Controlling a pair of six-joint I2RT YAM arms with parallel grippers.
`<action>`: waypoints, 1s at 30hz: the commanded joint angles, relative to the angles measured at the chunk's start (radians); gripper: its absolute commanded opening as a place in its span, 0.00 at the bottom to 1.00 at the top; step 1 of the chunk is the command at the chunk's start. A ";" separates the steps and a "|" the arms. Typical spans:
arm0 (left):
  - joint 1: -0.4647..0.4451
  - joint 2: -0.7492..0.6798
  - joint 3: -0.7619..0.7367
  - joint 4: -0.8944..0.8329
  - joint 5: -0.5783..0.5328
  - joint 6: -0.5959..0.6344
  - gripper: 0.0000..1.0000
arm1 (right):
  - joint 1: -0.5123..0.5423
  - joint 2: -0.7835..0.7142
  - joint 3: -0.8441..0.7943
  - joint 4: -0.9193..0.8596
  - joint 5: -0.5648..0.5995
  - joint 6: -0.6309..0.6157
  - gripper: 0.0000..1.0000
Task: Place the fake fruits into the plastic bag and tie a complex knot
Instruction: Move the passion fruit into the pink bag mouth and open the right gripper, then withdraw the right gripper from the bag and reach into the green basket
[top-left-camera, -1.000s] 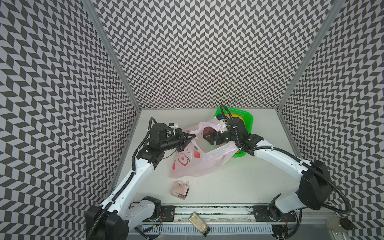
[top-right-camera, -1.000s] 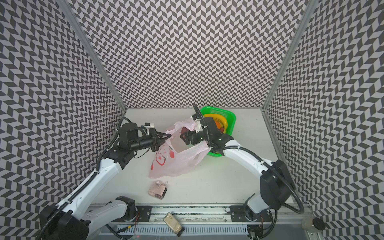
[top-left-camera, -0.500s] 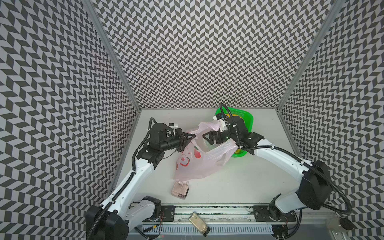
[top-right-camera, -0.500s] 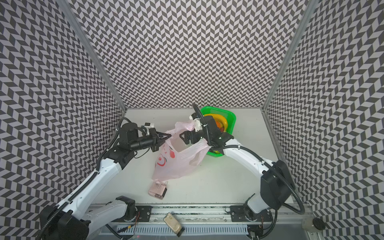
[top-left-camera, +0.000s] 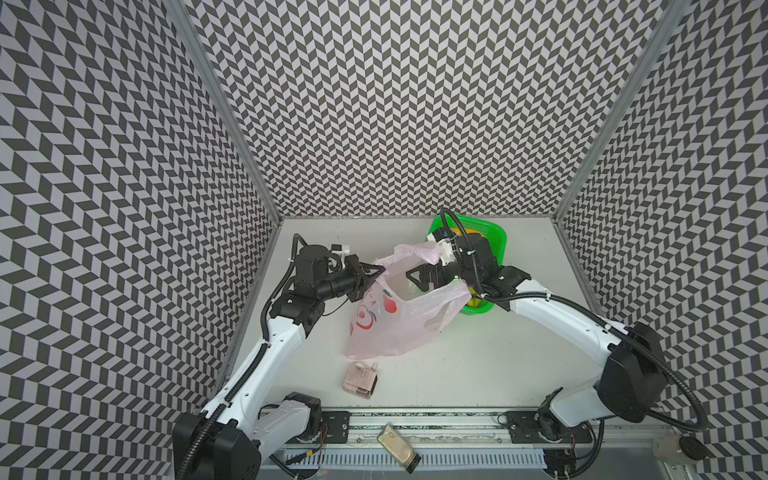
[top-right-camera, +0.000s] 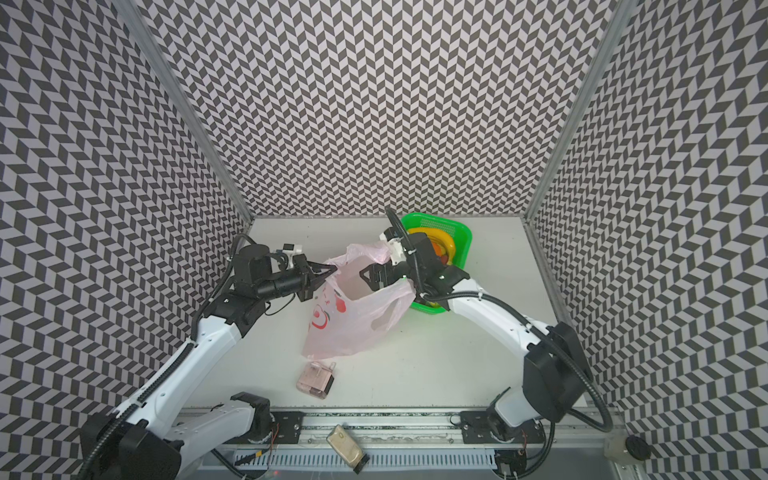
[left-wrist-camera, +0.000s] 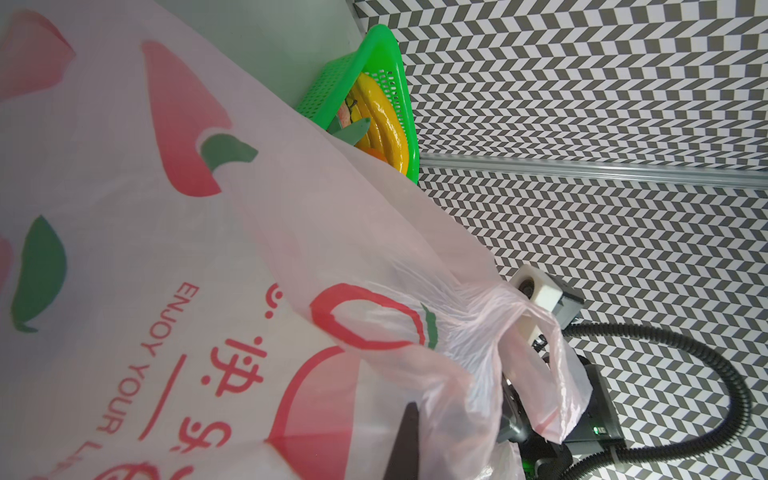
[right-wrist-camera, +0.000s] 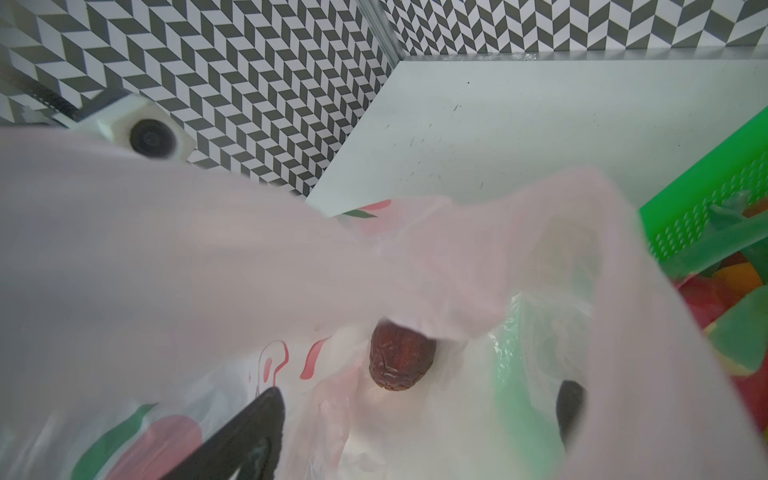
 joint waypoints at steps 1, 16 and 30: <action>0.013 0.006 -0.004 0.004 0.007 0.008 0.00 | -0.027 -0.074 -0.042 0.023 -0.033 0.000 0.99; 0.050 0.041 -0.001 0.025 0.016 -0.013 0.00 | -0.101 -0.281 -0.139 -0.138 -0.164 -0.018 0.99; 0.100 0.068 0.004 0.060 0.033 -0.038 0.00 | -0.240 -0.436 -0.128 -0.379 -0.118 -0.076 0.99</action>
